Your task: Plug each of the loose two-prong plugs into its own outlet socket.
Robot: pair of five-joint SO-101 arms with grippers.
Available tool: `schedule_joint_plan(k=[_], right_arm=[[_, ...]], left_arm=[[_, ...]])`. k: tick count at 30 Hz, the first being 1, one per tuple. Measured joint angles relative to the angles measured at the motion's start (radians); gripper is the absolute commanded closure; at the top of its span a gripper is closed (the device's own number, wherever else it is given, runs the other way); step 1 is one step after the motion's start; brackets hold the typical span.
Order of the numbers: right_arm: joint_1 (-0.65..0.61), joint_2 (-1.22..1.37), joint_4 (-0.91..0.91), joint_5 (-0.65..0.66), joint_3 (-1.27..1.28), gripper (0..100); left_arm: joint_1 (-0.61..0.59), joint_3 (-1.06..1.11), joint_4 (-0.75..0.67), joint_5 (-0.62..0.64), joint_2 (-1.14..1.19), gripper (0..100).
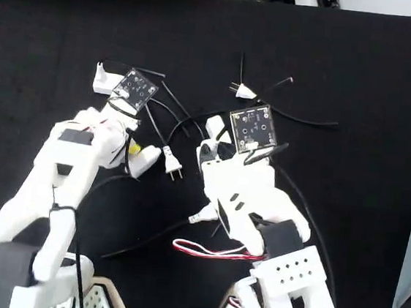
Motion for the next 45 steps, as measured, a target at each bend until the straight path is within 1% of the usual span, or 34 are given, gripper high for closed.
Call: schedule_joint_plan(k=[5, 13, 17, 28, 32, 39, 42, 45], right_arm=[[0.000, 0.000, 0.000, 0.000, 0.000, 98.6], [0.000, 0.000, 0.000, 0.000, 0.000, 98.6], [0.000, 0.000, 0.000, 0.000, 0.000, 98.6], [0.000, 0.000, 0.000, 0.000, 0.000, 98.6], [0.000, 0.000, 0.000, 0.000, 0.000, 98.6], [0.000, 0.000, 0.000, 0.000, 0.000, 98.6], [0.000, 0.000, 0.000, 0.000, 0.000, 98.6], [0.000, 0.000, 0.000, 0.000, 0.000, 98.6]], left_arm=[[0.060, 0.029, 0.000, 0.000, -0.023, 73], [0.196, 0.236, 0.000, 0.023, -0.288, 73], [0.244, 0.299, 0.000, 0.026, -0.345, 73], [0.239, 0.341, 0.000, 0.026, -0.356, 73], [0.186, 0.344, 0.000, 0.026, -0.356, 73], [0.081, 0.344, 0.000, -0.023, -0.356, 73], [0.075, 0.344, 0.002, -0.023, -0.356, 73], [0.097, 0.342, 0.054, -0.018, -0.356, 73]])
